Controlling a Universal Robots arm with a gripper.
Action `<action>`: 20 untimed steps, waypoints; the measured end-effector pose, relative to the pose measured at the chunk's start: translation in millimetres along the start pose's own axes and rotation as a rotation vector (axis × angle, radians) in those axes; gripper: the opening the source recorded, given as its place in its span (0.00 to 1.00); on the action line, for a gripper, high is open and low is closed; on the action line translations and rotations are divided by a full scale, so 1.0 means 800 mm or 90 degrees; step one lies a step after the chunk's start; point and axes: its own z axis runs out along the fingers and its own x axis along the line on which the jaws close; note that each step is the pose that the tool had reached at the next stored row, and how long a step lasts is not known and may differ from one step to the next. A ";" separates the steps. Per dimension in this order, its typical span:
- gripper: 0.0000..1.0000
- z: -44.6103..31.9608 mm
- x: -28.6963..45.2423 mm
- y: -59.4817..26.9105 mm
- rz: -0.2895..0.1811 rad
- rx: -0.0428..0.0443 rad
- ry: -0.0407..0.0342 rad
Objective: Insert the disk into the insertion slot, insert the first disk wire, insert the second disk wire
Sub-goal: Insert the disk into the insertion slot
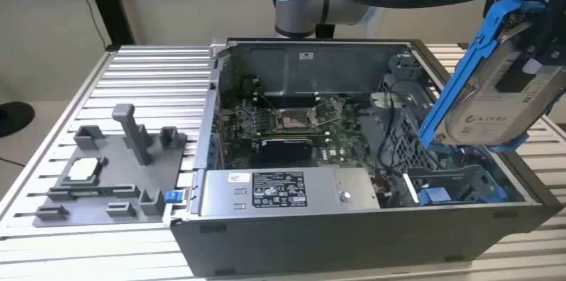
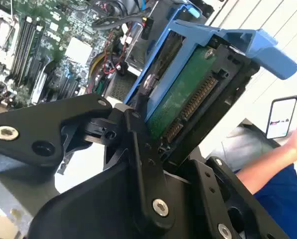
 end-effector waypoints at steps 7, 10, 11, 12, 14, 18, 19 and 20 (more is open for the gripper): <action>0.00 0.0006 0.0000 0.000 0.000 0.0003 0.0002; 0.00 0.0020 0.0013 0.000 0.000 0.0003 0.0003; 0.00 0.0026 0.0018 0.000 0.000 0.0003 0.0002; 0.00 0.0034 0.0021 -0.001 0.000 0.0003 0.0002; 0.00 0.0049 0.0022 -0.001 0.000 0.0003 0.0004; 0.00 0.0078 0.0029 -0.001 0.000 0.0003 0.0002; 0.00 0.0082 0.0031 -0.001 0.000 0.0003 0.0003; 0.00 0.0088 0.0032 -0.001 0.000 0.0003 0.0003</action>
